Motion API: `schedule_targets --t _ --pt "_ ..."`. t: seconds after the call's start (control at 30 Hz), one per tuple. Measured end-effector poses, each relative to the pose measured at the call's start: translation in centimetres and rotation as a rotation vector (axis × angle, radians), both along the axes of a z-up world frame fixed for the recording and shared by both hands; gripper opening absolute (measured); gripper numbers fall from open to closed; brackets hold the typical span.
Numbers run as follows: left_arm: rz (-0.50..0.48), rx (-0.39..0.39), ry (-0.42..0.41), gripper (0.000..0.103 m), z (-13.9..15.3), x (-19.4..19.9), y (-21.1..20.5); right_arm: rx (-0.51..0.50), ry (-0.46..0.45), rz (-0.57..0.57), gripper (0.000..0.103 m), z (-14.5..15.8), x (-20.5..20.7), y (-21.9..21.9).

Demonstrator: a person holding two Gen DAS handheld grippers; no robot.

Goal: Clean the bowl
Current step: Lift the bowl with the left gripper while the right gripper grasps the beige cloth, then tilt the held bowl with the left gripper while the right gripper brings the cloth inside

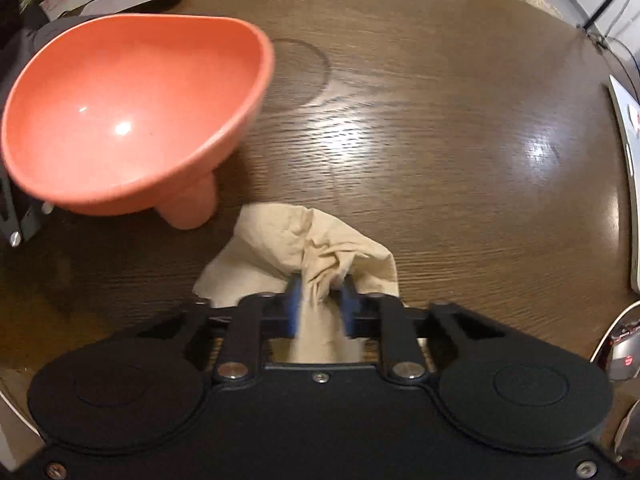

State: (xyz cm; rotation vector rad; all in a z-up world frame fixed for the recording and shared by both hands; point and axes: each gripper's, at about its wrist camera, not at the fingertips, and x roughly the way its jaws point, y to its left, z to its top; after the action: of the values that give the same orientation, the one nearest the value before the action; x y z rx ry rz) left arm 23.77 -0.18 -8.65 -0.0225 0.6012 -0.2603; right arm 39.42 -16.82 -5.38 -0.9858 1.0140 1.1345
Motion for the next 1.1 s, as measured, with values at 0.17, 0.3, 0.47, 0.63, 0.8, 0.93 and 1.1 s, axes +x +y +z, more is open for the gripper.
schedule_targets --t 0.17,0.3,0.47,0.63,0.8,0.93,1.1 --pt "-0.007 0.020 -0.005 0.098 0.0 -0.1 -0.3 0.023 -0.111 -0.001 0.016 2.4 -3.1 -1.5" --pt "-0.045 0.127 -0.007 0.098 -0.1 -0.1 -1.9 0.056 -0.190 -0.012 0.016 5.5 -6.5 -3.5" --pt "-0.088 0.281 -0.053 0.098 0.1 -1.1 -3.5 0.135 -0.227 -0.011 0.016 7.7 -11.0 -5.2" --pt "-0.133 0.436 -0.123 0.098 0.3 -3.0 -4.9 0.208 -0.258 0.015 0.016 8.9 -15.9 -6.6" --pt "-0.150 0.556 -0.205 0.099 0.4 -5.3 -6.3 0.200 -0.272 0.071 0.016 7.6 -18.7 -5.0" --pt "-0.159 0.633 -0.266 0.099 0.0 -6.3 -7.1 0.195 -0.258 0.116 0.016 6.9 -19.9 -4.2" --pt "-0.172 0.783 -0.339 0.098 -1.5 -6.8 -7.6 0.231 -0.226 0.168 0.017 6.5 -21.6 -3.1"
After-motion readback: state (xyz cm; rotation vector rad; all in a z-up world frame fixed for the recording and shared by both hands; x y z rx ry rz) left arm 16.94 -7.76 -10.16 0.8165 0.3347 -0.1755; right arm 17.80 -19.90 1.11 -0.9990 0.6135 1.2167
